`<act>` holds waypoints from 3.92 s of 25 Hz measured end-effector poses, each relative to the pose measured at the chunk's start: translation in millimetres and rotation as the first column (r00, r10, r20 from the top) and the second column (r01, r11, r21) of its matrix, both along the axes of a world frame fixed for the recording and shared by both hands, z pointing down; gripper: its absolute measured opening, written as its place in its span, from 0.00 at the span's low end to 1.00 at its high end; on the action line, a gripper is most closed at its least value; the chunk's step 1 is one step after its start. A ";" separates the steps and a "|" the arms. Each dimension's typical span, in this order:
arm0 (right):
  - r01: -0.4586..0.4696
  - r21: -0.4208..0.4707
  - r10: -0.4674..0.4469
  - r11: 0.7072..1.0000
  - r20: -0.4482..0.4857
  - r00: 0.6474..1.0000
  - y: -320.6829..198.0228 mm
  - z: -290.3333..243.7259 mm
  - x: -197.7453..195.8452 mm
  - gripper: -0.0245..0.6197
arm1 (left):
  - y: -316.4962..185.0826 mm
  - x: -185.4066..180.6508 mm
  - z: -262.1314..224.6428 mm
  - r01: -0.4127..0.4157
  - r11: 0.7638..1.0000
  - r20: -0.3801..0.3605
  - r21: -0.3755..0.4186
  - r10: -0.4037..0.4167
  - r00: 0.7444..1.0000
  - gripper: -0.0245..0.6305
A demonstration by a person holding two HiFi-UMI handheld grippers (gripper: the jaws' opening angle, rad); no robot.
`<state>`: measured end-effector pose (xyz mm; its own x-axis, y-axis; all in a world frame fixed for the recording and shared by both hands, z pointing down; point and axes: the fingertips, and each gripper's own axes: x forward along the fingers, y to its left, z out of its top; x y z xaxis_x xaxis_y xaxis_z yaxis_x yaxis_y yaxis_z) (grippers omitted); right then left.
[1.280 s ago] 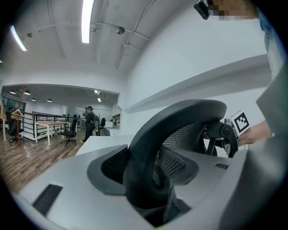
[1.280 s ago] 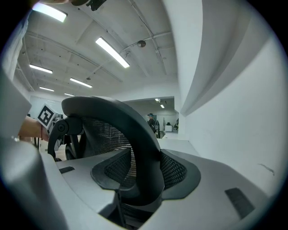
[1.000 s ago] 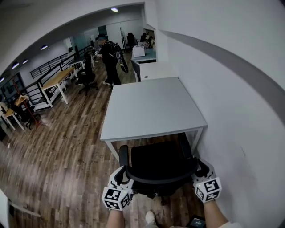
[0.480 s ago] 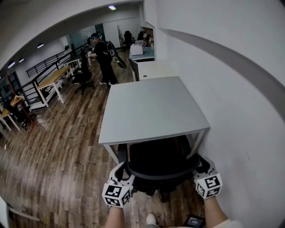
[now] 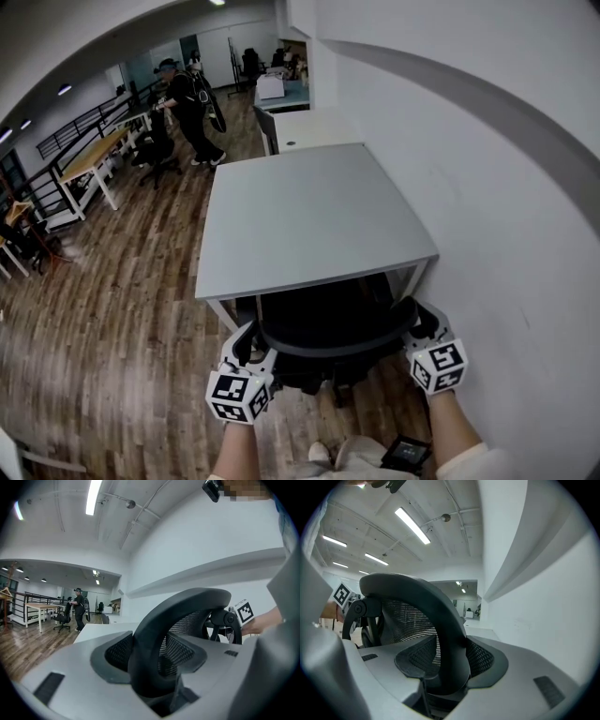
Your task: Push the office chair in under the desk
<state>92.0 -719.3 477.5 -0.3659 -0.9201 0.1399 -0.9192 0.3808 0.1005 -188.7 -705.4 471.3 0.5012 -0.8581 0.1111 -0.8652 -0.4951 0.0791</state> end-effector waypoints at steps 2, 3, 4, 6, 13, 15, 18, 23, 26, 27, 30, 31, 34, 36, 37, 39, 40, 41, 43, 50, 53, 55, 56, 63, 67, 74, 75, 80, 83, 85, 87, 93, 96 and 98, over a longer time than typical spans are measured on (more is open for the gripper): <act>0.001 -0.008 -0.001 1.000 0.002 1.000 -8.6 1.2 -0.7 0.36 | -7.7 -0.5 1.1 0.002 1.000 -0.002 -0.006 -0.002 1.000 0.37; 0.003 -0.010 -0.003 1.000 0.003 1.000 -12.0 0.7 -1.5 0.36 | -10.9 -1.2 0.7 0.004 1.000 -0.002 -0.007 -0.004 1.000 0.37; 0.006 -0.010 -0.006 1.000 0.004 1.000 -15.4 -0.4 -2.6 0.36 | -14.2 -2.0 0.0 0.007 1.000 0.000 -0.006 -0.007 1.000 0.37; 0.015 -0.009 -0.015 1.000 0.009 1.000 -23.8 -2.6 -4.5 0.36 | -23.0 -3.3 -1.6 0.015 1.000 0.005 -0.003 -0.015 1.000 0.37; 0.033 -0.021 -0.032 0.999 0.029 0.999 -57.4 2.2 -7.3 0.36 | -51.7 -8.4 4.2 0.024 1.000 0.017 -0.008 -0.024 1.000 0.37; 0.038 -0.019 -0.038 0.999 0.028 0.999 -65.3 1.8 -8.7 0.36 | -58.8 -9.3 3.5 0.027 1.000 0.018 -0.005 -0.026 0.999 0.37; 0.053 -0.015 -0.053 0.998 0.032 0.998 -78.3 -0.9 -12.4 0.36 | -71.3 -12.6 1.8 0.036 0.999 0.020 0.002 -0.036 0.999 0.37; 0.074 -0.016 -0.073 0.997 0.035 0.997 -98.6 0.3 -16.1 0.36 | -90.3 -15.1 2.1 0.050 0.999 0.024 0.008 -0.050 0.998 0.37; 0.084 -0.017 -0.084 0.996 0.035 0.996 -112.7 1.7 -20.0 0.36 | -103.4 -17.9 4.1 0.061 0.998 0.028 0.007 -0.061 0.998 0.37; 0.086 -0.018 -0.085 0.996 0.037 0.996 -116.4 1.0 -21.0 0.36 | -106.7 -19.0 4.0 0.063 0.998 0.028 0.006 -0.063 0.998 0.37; 0.093 -0.023 -0.092 0.995 0.040 0.995 -122.8 0.2 -23.8 0.36 | -112.3 -22.3 3.0 0.066 0.998 0.028 0.006 -0.067 0.997 0.37; 0.095 -0.023 -0.094 0.995 0.041 0.995 -124.1 -0.5 -24.9 0.36 | -113.4 -23.3 2.4 0.067 0.998 0.028 0.006 -0.068 0.997 0.37; 0.098 -0.019 -0.097 0.995 0.039 0.995 -128.7 -3.0 -23.5 0.36 | -117.7 -22.1 1.2 0.075 0.997 0.031 0.009 -0.075 0.997 0.37; 0.113 -0.021 -0.112 0.993 0.047 0.993 -130.0 -2.8 -20.6 0.36 | -119.5 -20.2 1.4 0.086 0.996 0.035 0.014 -0.086 0.996 0.37; 0.127 -0.022 -0.126 0.992 0.056 0.991 -130.5 -3.7 -21.0 0.36 | -120.3 -20.9 0.4 0.092 0.996 0.037 0.017 -0.093 0.995 0.37; 0.158 -0.025 -0.156 0.987 0.078 0.985 -134.7 -8.6 -26.4 0.36 | -124.4 -26.2 -4.7 0.106 0.994 0.041 0.025 -0.107 0.993 0.37; 0.170 -0.026 -0.168 0.985 0.087 0.982 -138.0 -11.2 -30.1 0.36 | -127.6 -29.3 -7.1 0.112 0.993 0.042 0.029 -0.114 0.993 0.37; 0.178 -0.028 -0.174 0.984 0.093 0.980 -140.9 -12.8 -33.0 0.36 | -130.4 -31.5 -8.2 0.118 0.993 0.043 0.030 -0.119 0.992 0.37; 0.179 -0.035 -0.175 0.983 0.093 0.980 -145.3 -12.9 -35.3 0.36 | -134.6 -33.0 -7.6 0.125 0.992 0.044 0.026 -0.126 0.991 0.37; 0.153 -0.051 -0.149 0.987 0.077 0.986 -152.6 -17.1 -39.8 0.36 | -141.6 -37.1 -13.3 0.128 0.991 0.046 0.024 -0.129 0.991 0.37; 0.132 -0.050 -0.129 0.990 0.061 0.990 -157.2 -17.2 -40.1 0.36 | -146.8 -37.7 -12.3 0.128 0.992 0.051 0.018 -0.129 0.990 0.37; 0.122 -0.048 -0.119 0.991 0.058 0.991 -161.9 -14.7 -40.7 0.36 | -152.1 -38.6 -10.4 0.130 0.991 0.057 0.019 -0.131 0.990 0.37; 0.119 -0.048 -0.116 0.992 0.058 0.992 -164.0 -13.3 -41.0 0.36 | -154.6 -39.1 -9.2 0.131 0.991 0.059 0.019 -0.132 0.990 0.37; 0.101 -0.054 -0.098 0.993 0.065 0.993 -177.4 -6.4 -38.0 0.36 | -172.0 -36.5 -2.7 0.118 0.993 0.061 0.012 -0.119 0.991 0.37; 0.100 -0.050 -0.096 0.994 0.067 0.993 -189.8 -9.2 -42.8 0.36 | -184.9 -41.8 -5.4 0.117 0.993 0.060 0.011 -0.117 0.991 0.37; 0.101 -0.052 -0.097 0.994 0.072 0.993 -220.5 -7.5 -41.5 0.36 | -216.3 -39.2 -4.4 0.122 0.992 0.071 0.007 -0.122 0.990 0.37; 0.098 -0.053 -0.094 0.994 0.072 0.993 -224.5 -6.3 -43.1 0.36 | -220.5 -41.0 -3.1 0.123 0.992 0.073 0.005 -0.123 0.990 0.37; 0.099 -0.069 -0.091 0.993 0.115 0.989 -234.9 2.3 -55.0 0.35 | -242.9 -56.2 6.4 0.145 0.989 0.087 0.000 -0.145 0.986 0.37; 0.086 -0.075 -0.078 0.993 0.110 0.991 -237.8 2.3 -61.6 0.35 | -249.6 -62.0 7.2 0.142 0.990 0.082 -0.009 -0.141 0.987 0.37; 0.063 -0.073 -0.056 0.995 0.095 0.994 -235.9 1.0 -63.2 0.35 | -246.6 -64.7 6.0 0.137 0.991 0.079 -0.010 -0.136 0.988 0.37; 0.065 -0.078 -0.057 0.995 0.099 0.993 -233.2 -0.2 -67.7 0.35 | -243.8 -69.5 5.0 0.136 0.991 0.079 -0.010 -0.134 0.988 0.37; 0.070 -0.073 -0.062 0.995 0.096 0.993 -231.7 -6.0 -73.5 0.35 | -242.0 -74.3 -0.3 0.131 0.991 0.071 -0.005 -0.130 0.989 0.37; 0.092 -0.073 -0.084 0.993 0.107 0.991 -231.9 -6.5 -76.7 0.35 | -241.7 -76.4 -2.3 0.132 0.991 0.068 0.001 -0.131 0.989 0.37; 0.110 -0.079 -0.100 0.991 0.124 0.987 -230.5 -9.0 -76.8 0.35 | -240.2 -76.8 -4.4 0.133 0.991 0.065 0.005 -0.133 0.989 0.37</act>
